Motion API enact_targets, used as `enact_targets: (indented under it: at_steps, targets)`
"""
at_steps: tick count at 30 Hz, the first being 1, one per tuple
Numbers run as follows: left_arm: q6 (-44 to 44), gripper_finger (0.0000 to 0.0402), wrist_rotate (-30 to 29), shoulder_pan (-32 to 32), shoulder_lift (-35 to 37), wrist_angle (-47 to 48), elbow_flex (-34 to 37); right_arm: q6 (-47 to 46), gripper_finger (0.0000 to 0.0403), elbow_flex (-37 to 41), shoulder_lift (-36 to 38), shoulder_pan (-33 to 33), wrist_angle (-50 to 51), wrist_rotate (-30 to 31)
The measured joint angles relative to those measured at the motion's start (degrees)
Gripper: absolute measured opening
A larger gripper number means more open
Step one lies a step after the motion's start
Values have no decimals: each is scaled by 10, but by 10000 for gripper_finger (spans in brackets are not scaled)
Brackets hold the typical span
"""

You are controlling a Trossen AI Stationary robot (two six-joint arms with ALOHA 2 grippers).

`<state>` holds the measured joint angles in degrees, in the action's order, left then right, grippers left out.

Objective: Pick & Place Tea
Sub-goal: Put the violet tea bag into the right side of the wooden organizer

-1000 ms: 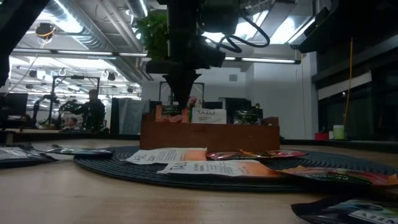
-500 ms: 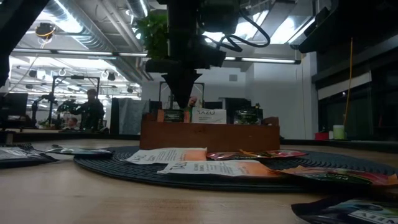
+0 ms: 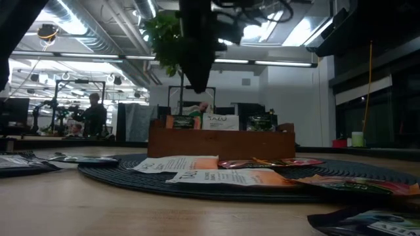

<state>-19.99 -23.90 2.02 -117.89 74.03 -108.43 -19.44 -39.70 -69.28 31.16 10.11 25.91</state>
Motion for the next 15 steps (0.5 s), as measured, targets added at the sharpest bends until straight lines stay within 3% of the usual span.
enact_targets:
  at_steps: [6, 15]
  targets:
    - [93, 62, -3, 10, 13, 71, -44, 0, 26, 0, 0, 0, 1, 0]
    - [183, 4, -6, 57, 60, 75, -44, 1, 26, 0, 0, 2, 7, 0]
